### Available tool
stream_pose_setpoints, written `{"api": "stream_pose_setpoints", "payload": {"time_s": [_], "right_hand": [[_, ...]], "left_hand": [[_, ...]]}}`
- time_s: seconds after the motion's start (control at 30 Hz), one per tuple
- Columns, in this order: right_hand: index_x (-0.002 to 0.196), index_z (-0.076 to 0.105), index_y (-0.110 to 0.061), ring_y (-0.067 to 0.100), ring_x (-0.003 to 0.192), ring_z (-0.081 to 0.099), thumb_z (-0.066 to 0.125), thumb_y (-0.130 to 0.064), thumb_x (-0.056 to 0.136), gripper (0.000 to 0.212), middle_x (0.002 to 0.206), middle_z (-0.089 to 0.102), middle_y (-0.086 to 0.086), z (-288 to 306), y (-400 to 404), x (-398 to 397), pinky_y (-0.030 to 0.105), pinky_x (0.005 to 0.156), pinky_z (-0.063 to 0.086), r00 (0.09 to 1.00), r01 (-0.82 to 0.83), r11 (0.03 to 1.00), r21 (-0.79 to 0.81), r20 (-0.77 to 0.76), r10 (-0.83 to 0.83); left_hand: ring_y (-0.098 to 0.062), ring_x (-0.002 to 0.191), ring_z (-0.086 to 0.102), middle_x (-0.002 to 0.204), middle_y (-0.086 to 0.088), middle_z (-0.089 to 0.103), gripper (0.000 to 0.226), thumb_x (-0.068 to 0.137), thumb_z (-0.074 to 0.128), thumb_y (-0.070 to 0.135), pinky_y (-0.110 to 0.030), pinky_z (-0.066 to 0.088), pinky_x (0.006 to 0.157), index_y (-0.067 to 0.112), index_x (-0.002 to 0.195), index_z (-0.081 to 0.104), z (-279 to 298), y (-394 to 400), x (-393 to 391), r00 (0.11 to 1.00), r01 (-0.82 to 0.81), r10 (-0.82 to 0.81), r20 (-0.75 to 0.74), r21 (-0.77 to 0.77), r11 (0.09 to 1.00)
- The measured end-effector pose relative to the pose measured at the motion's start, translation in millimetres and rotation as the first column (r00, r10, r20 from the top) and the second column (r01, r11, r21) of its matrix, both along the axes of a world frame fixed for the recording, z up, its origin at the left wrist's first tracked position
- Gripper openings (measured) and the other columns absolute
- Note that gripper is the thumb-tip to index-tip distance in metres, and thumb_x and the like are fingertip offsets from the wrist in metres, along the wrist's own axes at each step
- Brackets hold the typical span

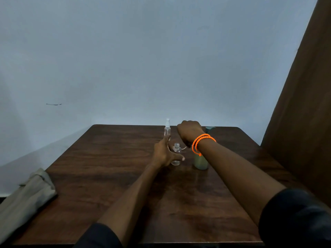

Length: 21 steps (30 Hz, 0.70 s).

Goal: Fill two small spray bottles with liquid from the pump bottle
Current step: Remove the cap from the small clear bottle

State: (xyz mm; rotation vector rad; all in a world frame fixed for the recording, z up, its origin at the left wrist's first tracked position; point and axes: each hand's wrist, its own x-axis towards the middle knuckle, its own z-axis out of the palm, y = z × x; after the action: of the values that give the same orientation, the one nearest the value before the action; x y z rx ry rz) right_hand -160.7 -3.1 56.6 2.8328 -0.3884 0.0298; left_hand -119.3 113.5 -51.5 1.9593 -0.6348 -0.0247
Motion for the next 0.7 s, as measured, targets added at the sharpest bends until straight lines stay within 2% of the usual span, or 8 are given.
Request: {"api": "stream_pose_setpoints", "payload": {"time_s": [0.2,0.3,0.33,0.4,0.47,0.53,0.6,0.7], "right_hand": [[0.128,0.067,-0.006,0.038,0.124,0.066,0.07,-0.003,0.096,0.033,0.135,0.066,0.016,-12.7,1.9,-9.7,0.044,0.088,0.055,0.999,-0.026,1.0,0.008,-0.045,0.026],[0.117,0.069,-0.01,0.039,0.116,0.067,0.074,-0.01,0.094,0.024,0.123,0.066,0.015,-1.6,0.2,-19.8,0.04,0.083,0.049,0.981,-0.1,0.991,0.091,0.173,0.083],[0.109,0.07,-0.01,0.04,0.108,0.068,0.073,-0.016,0.094,0.016,0.114,0.068,0.015,-0.2,-2.2,-27.2,0.04,0.081,0.047,0.922,-0.157,0.983,0.091,0.372,0.112],[0.098,0.068,-0.011,0.039,0.093,0.066,0.075,-0.026,0.092,0.018,0.098,0.068,0.013,-10.3,-10.1,-45.5,0.043,0.079,0.044,0.595,-0.206,0.978,0.024,0.796,0.106],[0.106,0.065,-0.012,0.035,0.098,0.059,0.075,-0.039,0.092,0.032,0.103,0.065,0.01,-35.0,-16.7,-62.6,0.046,0.084,0.042,0.306,-0.167,0.975,0.145,0.948,-0.088],[0.123,0.058,-0.012,0.031,0.11,0.055,0.076,-0.055,0.09,0.057,0.118,0.06,0.01,-63.6,-20.5,-68.1,0.047,0.092,0.043,0.299,-0.181,0.883,0.433,0.88,-0.37],[0.132,0.051,-0.011,0.029,0.115,0.055,0.08,-0.057,0.087,0.07,0.125,0.058,0.01,-83.5,-22.7,-63.4,0.042,0.095,0.045,0.395,-0.293,0.684,0.668,0.736,-0.55],[0.123,0.055,-0.014,0.029,0.105,0.067,0.08,-0.046,0.091,0.052,0.111,0.069,0.007,-95.1,-25.2,-50.8,0.038,0.09,0.052,0.414,-0.459,0.393,0.797,0.583,-0.699]], "left_hand": [[-0.006,0.073,0.06,0.079,0.005,0.065,0.122,0.046,0.105,0.021,-0.007,0.041,0.064,0.008,0.152,0.046,-1.3,-1.0,1.3,1.0,-0.009,0.009,0.021,-0.002,1.0],[-0.007,0.091,0.061,0.101,-0.003,0.072,0.119,0.049,0.104,0.022,-0.009,0.039,0.073,0.009,0.152,0.046,0.6,-0.2,-0.5,0.999,-0.011,0.011,0.03,0.011,1.0],[-0.005,0.094,0.061,0.107,-0.004,0.073,0.116,0.05,0.103,0.022,-0.007,0.039,0.073,0.009,0.151,0.047,0.9,-0.5,-0.7,1.0,-0.009,0.009,0.028,0.015,1.0],[-0.004,0.092,0.063,0.103,0.003,0.073,0.109,0.051,0.103,0.022,-0.001,0.04,0.069,0.011,0.147,0.053,1.3,-1.6,-0.9,1.0,-0.013,0.013,0.017,0.018,1.0],[-0.006,0.09,0.063,0.097,0.008,0.069,0.109,0.051,0.102,0.019,0.003,0.039,0.067,0.011,0.147,0.052,0.8,-3.8,-1.7,1.0,-0.02,0.02,-0.003,0.002,1.0],[-0.006,0.089,0.061,0.093,0.009,0.065,0.11,0.054,0.101,0.017,0.005,0.038,0.066,0.011,0.151,0.048,0.4,-5.9,-3.6,1.0,-0.026,0.026,0.007,-0.002,1.0],[-0.006,0.089,0.061,0.094,0.009,0.065,0.11,0.057,0.1,0.019,0.005,0.037,0.065,0.012,0.152,0.046,0.3,-8.2,-7.0,0.999,-0.024,0.024,0.025,0.003,1.0],[-0.007,0.088,0.064,0.103,0.001,0.072,0.11,0.055,0.101,0.021,-0.002,0.042,0.067,0.016,0.152,0.048,0.5,-9.7,-10.6,0.999,-0.031,0.032,0.038,-0.015,0.999]]}}
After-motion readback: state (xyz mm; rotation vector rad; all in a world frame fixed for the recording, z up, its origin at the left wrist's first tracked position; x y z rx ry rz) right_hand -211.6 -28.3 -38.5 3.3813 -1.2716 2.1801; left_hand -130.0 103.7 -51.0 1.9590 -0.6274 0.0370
